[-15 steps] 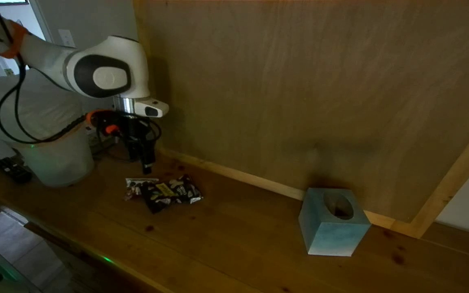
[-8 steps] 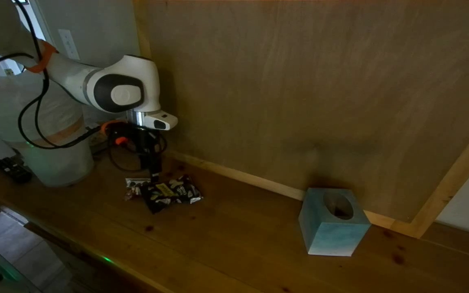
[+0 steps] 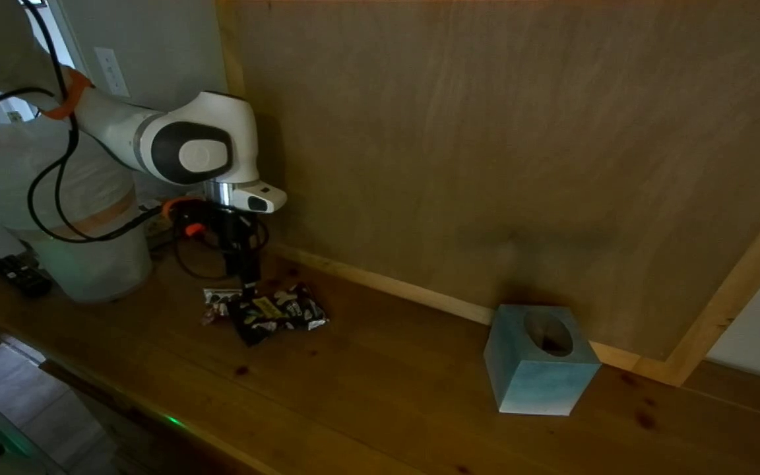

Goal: Put the brown packet inside the bucket on the left

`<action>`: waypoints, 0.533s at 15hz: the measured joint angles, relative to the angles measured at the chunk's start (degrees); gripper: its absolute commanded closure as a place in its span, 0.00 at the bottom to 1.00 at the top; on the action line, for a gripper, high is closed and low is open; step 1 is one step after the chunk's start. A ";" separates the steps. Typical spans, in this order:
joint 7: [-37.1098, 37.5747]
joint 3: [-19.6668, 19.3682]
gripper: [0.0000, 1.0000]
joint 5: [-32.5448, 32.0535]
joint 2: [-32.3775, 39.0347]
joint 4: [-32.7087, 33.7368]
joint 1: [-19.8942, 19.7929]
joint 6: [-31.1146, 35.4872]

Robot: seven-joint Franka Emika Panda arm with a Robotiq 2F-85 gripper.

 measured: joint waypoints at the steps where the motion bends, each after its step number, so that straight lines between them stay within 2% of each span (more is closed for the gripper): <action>1: 0.04 0.00 0.00 0.01 0.01 -0.09 0.00 0.00; 8: 0.00 0.36 0.00 3.98 0.41 -0.18 0.30 -1.14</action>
